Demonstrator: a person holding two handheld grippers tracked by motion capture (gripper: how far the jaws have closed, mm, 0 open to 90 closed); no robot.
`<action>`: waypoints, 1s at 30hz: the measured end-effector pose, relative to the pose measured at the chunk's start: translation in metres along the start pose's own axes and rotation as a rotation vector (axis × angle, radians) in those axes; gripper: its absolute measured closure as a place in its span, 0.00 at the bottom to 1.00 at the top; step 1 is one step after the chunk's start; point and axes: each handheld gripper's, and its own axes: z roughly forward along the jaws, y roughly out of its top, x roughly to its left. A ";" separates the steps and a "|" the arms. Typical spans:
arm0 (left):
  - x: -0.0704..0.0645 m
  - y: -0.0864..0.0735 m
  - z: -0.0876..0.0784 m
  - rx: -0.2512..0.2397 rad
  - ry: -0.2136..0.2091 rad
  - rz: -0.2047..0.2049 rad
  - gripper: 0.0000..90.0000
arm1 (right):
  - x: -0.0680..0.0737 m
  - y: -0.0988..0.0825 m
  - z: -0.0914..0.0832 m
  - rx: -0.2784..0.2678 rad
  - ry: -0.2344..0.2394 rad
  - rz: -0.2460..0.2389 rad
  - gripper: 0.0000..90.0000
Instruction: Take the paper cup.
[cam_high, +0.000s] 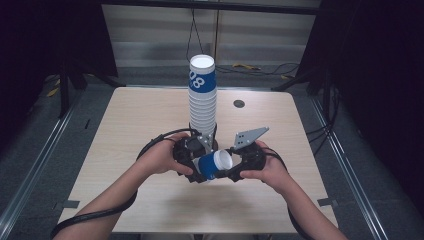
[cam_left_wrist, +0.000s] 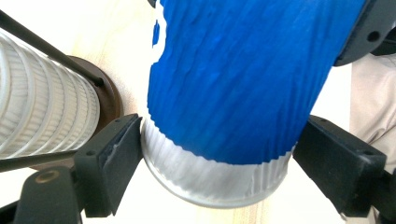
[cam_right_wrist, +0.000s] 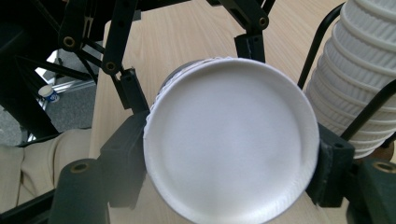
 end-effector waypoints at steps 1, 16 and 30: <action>-0.001 -0.001 0.000 -0.006 0.000 -0.013 0.18 | 0.000 0.000 0.000 -0.002 0.001 0.001 0.30; 0.001 -0.012 -0.006 -0.076 -0.001 -0.054 0.17 | -0.002 -0.008 -0.008 0.002 -0.016 0.007 0.30; 0.004 -0.027 -0.004 -0.174 -0.025 -0.124 0.18 | -0.002 -0.010 -0.014 -0.027 -0.020 0.014 0.30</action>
